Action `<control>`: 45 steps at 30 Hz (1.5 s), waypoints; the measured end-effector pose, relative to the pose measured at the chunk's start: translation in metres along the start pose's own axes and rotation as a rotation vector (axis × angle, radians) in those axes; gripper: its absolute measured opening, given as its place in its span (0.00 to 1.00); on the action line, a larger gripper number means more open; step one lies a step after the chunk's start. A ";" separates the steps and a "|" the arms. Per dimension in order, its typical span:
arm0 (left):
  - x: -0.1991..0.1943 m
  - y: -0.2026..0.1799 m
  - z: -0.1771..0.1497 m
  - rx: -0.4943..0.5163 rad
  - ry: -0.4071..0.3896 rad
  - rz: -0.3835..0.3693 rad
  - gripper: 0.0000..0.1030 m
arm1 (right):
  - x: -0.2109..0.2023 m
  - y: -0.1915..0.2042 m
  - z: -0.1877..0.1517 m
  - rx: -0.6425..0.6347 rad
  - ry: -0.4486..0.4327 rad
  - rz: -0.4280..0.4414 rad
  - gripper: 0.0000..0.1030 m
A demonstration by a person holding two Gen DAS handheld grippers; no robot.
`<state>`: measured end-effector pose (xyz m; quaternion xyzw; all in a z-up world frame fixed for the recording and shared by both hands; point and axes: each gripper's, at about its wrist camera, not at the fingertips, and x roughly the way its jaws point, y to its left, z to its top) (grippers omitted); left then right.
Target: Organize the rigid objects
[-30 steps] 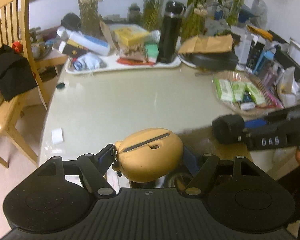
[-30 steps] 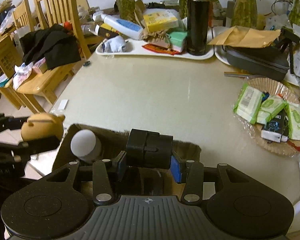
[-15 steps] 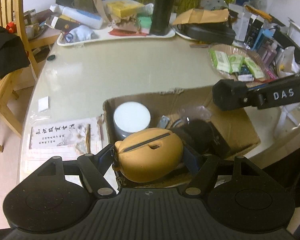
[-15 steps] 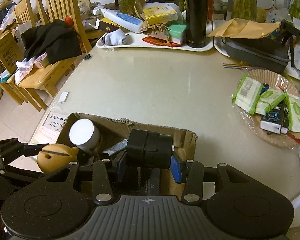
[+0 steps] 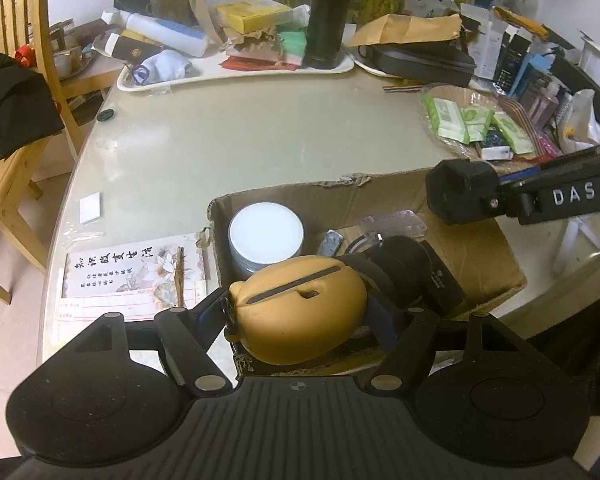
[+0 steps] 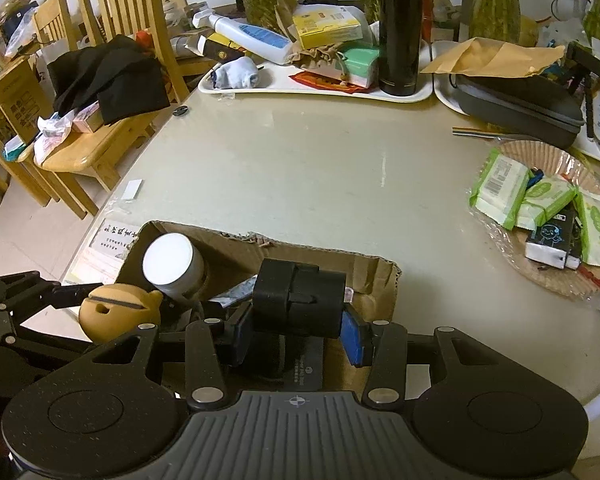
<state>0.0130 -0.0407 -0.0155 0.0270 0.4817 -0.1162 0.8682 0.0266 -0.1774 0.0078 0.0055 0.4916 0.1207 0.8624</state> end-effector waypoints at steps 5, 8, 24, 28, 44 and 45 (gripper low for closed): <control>0.000 0.001 0.002 -0.006 -0.019 0.003 0.72 | 0.001 0.001 -0.001 -0.003 0.002 -0.001 0.47; -0.007 0.002 0.002 -0.009 -0.067 -0.005 0.82 | 0.001 0.002 0.000 0.001 -0.004 -0.002 0.47; -0.013 0.009 0.003 -0.040 -0.097 -0.024 0.84 | 0.000 0.017 0.008 -0.066 -0.068 -0.079 1.00; -0.015 0.010 0.003 -0.046 -0.108 -0.020 0.84 | 0.003 0.013 0.005 -0.051 -0.050 -0.100 1.00; -0.005 0.036 -0.056 -0.336 -0.088 -0.002 1.00 | -0.004 0.011 -0.027 -0.032 -0.023 -0.182 1.00; -0.021 0.032 -0.047 -0.293 -0.152 -0.034 1.00 | -0.008 0.008 -0.032 -0.037 -0.024 -0.180 1.00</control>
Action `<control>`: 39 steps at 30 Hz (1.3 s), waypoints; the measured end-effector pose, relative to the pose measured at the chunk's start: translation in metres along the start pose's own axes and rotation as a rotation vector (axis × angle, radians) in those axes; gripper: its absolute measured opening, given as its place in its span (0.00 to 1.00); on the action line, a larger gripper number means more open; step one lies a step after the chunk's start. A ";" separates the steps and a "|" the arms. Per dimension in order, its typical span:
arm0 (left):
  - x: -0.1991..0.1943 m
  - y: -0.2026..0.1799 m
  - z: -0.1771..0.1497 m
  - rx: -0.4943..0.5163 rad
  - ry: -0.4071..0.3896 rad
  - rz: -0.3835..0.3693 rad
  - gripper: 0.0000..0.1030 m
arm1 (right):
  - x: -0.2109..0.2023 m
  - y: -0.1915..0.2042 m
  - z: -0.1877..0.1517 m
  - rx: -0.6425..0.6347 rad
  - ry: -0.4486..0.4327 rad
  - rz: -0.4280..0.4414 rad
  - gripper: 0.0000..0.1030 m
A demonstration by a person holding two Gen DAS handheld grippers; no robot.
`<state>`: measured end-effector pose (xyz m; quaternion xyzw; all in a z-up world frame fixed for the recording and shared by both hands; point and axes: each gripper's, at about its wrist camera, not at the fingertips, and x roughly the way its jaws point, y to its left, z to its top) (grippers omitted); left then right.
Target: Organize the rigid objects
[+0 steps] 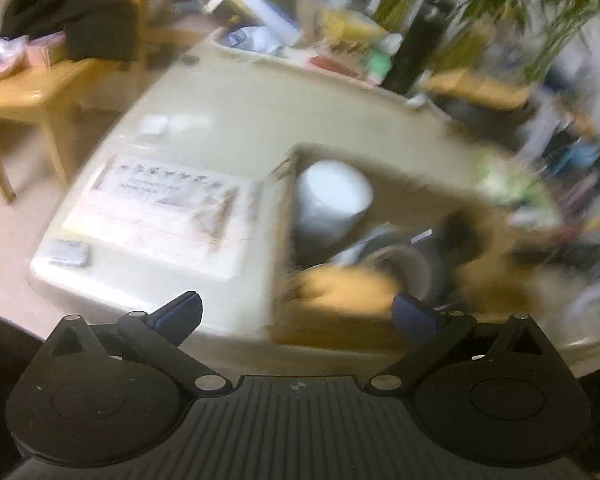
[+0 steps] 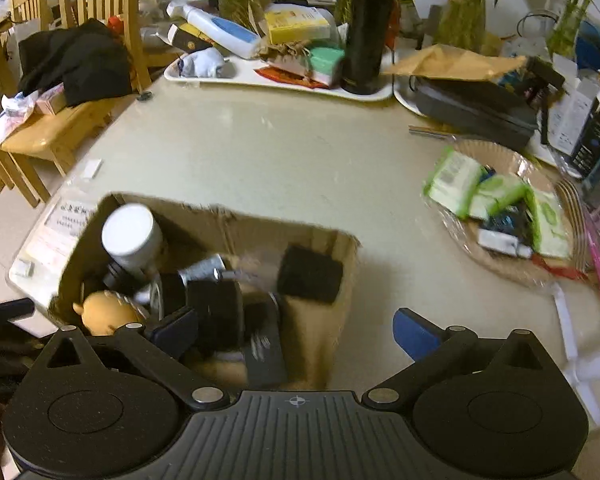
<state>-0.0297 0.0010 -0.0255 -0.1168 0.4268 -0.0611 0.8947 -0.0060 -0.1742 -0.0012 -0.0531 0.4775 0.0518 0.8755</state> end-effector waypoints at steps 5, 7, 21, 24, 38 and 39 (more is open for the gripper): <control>-0.022 -0.029 0.017 0.192 -0.152 0.070 1.00 | -0.008 -0.019 -0.025 0.050 0.039 -0.027 1.00; -0.007 -0.027 0.009 0.177 -0.089 0.093 1.00 | -0.013 -0.023 -0.033 0.085 0.038 -0.026 1.00; -0.030 -0.052 -0.002 0.286 -0.054 0.232 1.00 | -0.044 -0.019 -0.047 0.158 0.019 0.029 1.00; -0.037 -0.059 0.001 0.308 -0.044 0.258 1.00 | -0.044 -0.020 -0.048 0.175 0.026 0.036 1.00; -0.010 -0.048 -0.018 0.203 0.038 0.204 1.00 | -0.030 -0.019 -0.055 0.158 0.064 -0.012 1.00; -0.011 -0.048 -0.018 0.207 0.041 0.202 1.00 | -0.029 -0.019 -0.056 0.154 0.068 -0.017 1.00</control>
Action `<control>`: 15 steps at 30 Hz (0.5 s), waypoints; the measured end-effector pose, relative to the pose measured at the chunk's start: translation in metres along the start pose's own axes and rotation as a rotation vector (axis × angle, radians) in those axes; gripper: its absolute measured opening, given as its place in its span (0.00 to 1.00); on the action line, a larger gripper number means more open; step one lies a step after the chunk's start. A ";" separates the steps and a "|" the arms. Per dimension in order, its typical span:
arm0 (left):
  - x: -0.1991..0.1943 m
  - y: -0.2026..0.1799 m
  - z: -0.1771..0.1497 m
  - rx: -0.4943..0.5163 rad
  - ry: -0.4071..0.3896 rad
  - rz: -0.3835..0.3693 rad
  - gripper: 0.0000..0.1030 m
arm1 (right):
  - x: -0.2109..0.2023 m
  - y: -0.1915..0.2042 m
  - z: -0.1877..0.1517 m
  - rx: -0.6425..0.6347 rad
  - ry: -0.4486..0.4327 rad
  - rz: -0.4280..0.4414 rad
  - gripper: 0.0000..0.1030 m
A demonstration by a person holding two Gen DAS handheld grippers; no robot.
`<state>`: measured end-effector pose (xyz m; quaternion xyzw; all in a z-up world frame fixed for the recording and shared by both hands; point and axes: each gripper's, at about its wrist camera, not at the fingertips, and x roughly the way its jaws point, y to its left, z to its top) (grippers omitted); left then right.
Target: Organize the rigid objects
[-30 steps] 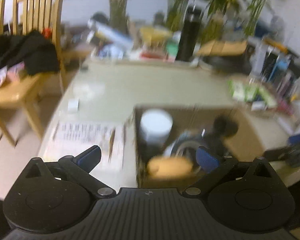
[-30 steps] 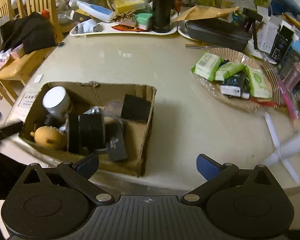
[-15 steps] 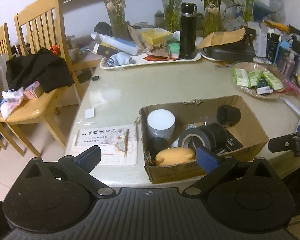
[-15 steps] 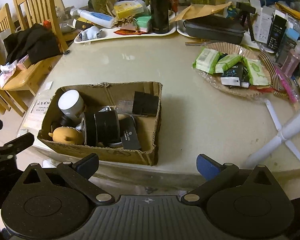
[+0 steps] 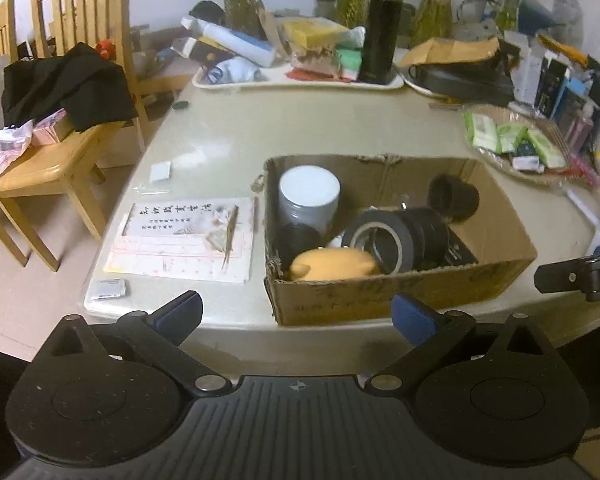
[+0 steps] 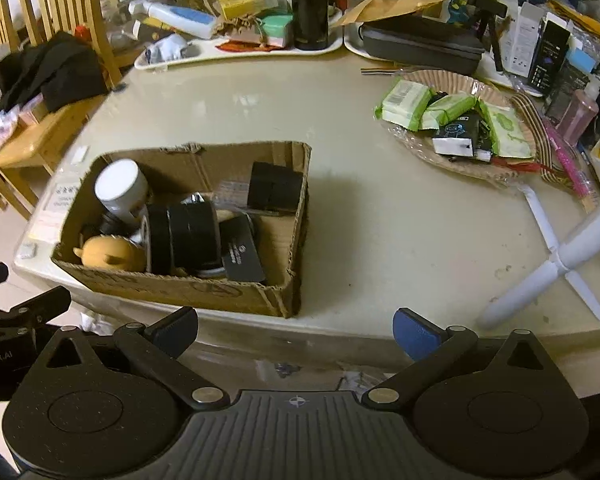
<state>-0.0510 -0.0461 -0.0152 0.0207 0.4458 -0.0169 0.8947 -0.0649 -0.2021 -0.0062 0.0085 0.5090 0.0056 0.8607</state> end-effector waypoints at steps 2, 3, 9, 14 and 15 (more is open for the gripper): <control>-0.003 -0.001 0.001 0.002 -0.008 -0.010 1.00 | 0.003 0.000 0.000 -0.002 0.007 -0.008 1.00; -0.003 -0.001 0.000 0.003 -0.007 -0.013 1.00 | 0.004 0.000 0.000 -0.001 0.009 -0.011 1.00; 0.002 -0.006 -0.002 0.028 0.033 -0.023 1.00 | 0.015 0.005 -0.002 -0.029 0.043 -0.039 1.00; 0.005 -0.008 -0.004 0.041 0.069 -0.031 1.00 | 0.023 0.015 -0.005 -0.072 0.068 -0.036 1.00; 0.006 -0.008 -0.004 0.038 0.076 -0.035 1.00 | 0.024 0.016 -0.005 -0.078 0.073 -0.038 1.00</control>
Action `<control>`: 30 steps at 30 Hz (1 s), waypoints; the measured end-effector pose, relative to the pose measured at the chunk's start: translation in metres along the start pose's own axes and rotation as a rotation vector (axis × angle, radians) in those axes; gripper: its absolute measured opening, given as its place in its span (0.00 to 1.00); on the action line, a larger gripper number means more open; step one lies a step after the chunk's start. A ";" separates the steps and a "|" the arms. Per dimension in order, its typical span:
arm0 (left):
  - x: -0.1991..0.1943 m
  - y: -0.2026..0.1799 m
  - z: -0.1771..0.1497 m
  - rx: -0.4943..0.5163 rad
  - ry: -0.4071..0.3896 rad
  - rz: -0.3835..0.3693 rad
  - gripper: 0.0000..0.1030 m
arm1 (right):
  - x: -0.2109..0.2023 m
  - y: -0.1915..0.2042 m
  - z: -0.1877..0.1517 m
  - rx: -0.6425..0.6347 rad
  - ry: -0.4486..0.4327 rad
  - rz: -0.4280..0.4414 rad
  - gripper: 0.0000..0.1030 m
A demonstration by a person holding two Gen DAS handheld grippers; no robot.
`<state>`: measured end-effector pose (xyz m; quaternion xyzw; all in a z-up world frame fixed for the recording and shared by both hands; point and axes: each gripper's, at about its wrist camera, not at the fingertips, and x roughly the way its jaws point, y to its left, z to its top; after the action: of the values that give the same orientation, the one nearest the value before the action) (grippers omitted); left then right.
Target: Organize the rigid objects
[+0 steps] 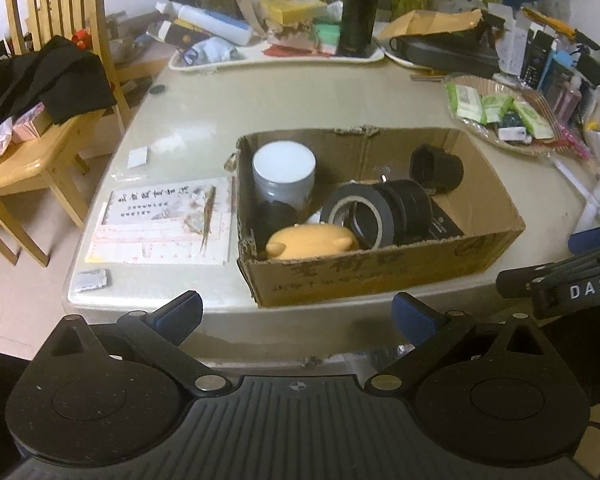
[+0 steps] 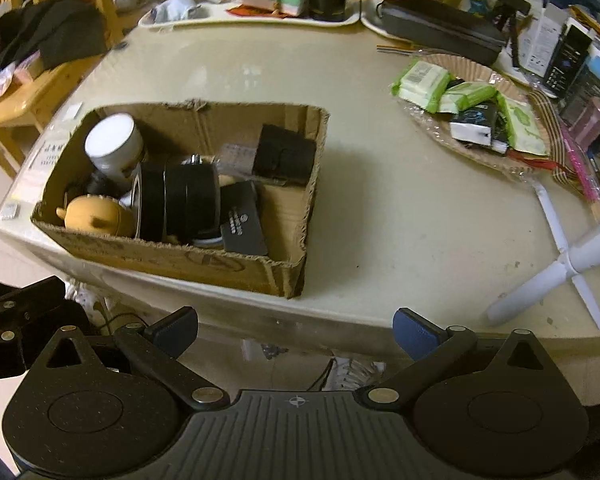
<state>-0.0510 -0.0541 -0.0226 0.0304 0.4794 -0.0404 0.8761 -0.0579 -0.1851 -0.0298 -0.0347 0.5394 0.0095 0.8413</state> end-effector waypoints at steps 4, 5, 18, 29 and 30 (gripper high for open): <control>0.001 0.000 0.001 -0.007 0.016 -0.005 1.00 | 0.005 0.004 -0.002 -0.020 0.014 0.002 1.00; 0.001 0.000 0.000 -0.009 0.019 -0.007 1.00 | 0.005 0.004 -0.002 -0.024 0.018 0.002 1.00; 0.003 0.002 0.001 -0.025 0.043 -0.003 1.00 | 0.008 0.008 -0.003 -0.040 0.030 0.006 1.00; 0.002 0.003 0.001 -0.030 0.053 0.006 1.00 | 0.009 0.009 -0.004 -0.045 0.037 0.010 1.00; 0.002 0.003 0.001 -0.031 0.053 0.006 1.00 | 0.009 0.009 -0.004 -0.045 0.037 0.009 1.00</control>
<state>-0.0487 -0.0515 -0.0237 0.0193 0.5028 -0.0294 0.8637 -0.0580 -0.1766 -0.0398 -0.0511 0.5547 0.0248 0.8301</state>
